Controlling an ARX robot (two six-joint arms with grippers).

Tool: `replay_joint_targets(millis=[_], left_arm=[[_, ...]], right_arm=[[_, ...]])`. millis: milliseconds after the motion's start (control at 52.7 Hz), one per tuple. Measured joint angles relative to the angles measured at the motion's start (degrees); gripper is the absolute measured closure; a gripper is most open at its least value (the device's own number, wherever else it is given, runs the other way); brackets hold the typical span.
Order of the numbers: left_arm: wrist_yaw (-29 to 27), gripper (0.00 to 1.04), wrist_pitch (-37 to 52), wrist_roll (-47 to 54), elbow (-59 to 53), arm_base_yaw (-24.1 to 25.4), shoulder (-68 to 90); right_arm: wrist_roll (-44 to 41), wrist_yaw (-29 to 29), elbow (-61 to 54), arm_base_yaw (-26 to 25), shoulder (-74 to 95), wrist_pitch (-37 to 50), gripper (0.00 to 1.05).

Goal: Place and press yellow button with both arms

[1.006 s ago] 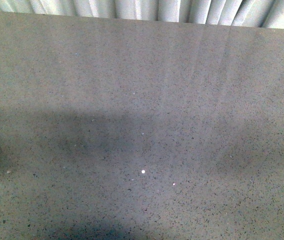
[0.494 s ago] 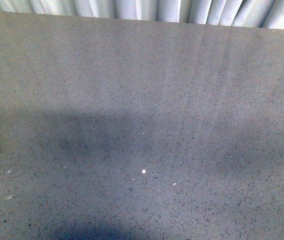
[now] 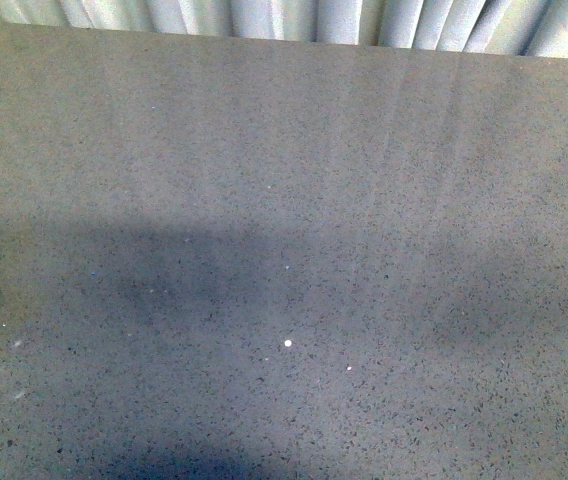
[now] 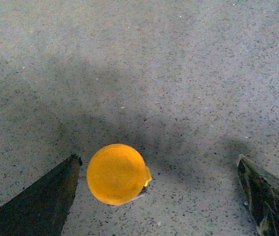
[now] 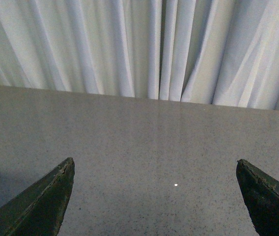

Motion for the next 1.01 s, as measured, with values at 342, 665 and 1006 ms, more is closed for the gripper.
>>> replay_joint_targets(millis=[342,665,1006], left_arm=[[0.04,0.09,2.36,0.15,1.18,0.57,5.84],[-0.68,0.09,2.95,0.28,4.33,1.40,10.03],[-1.29,0.09,4.02,0.24,5.46,1.40,12.70]], right_arm=[[0.00,0.02,0.00,0.00,0.00,0.00,0.09],[0.00,0.00,0.00,0.00,0.00,0.00,0.09],[0.00,0.02,0.00,0.00,0.00,0.00,0.09]])
